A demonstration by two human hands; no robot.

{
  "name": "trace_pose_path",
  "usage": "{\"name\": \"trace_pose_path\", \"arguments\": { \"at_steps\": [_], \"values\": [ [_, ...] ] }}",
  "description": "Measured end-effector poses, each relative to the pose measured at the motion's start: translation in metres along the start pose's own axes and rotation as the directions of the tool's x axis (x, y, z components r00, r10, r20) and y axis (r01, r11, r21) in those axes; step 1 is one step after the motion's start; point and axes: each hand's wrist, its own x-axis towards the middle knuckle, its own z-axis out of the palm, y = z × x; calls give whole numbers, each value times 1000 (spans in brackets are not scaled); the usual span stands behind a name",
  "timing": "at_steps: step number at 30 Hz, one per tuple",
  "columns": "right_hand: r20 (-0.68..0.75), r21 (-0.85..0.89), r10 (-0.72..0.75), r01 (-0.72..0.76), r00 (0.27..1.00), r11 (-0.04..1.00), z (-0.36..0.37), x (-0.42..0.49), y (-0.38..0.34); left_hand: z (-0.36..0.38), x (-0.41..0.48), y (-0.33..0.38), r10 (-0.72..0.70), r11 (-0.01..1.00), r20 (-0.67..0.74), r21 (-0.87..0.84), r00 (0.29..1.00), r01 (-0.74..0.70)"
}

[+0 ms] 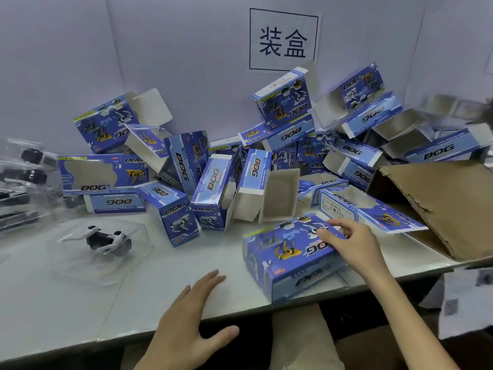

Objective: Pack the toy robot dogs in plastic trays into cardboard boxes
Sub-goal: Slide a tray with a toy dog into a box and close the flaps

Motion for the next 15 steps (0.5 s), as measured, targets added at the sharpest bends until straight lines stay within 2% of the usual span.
{"name": "trace_pose_path", "arguments": {
  "at_steps": [2,5,7,9,11,12,15],
  "values": [
    [-1,-38,-144,144,990,989,-5,-18,-22,-7,3,12,-72,976,-82,-212,994,53],
    [59,-66,-401,404,914,912,-8,-43,-66,-16,11,39,12,971,-198,-232,980,-58],
    [95,-94,-555,562,826,822,-6,-59,-95,-20,19,60,46,949,-207,-296,977,-107],
    [123,-86,-702,712,702,697,0,-75,-116,-19,26,74,44,927,-218,-354,975,-121],
    [121,-68,-780,789,614,610,7,-88,-129,-14,30,82,14,923,-235,-371,972,-103],
    [115,-52,-795,802,596,595,8,-92,-132,-12,30,81,9,921,-247,-375,969,-104],
    [166,123,-755,746,635,655,-2,-89,-132,-12,28,69,-17,906,-283,-410,959,-105]
  ]
}}
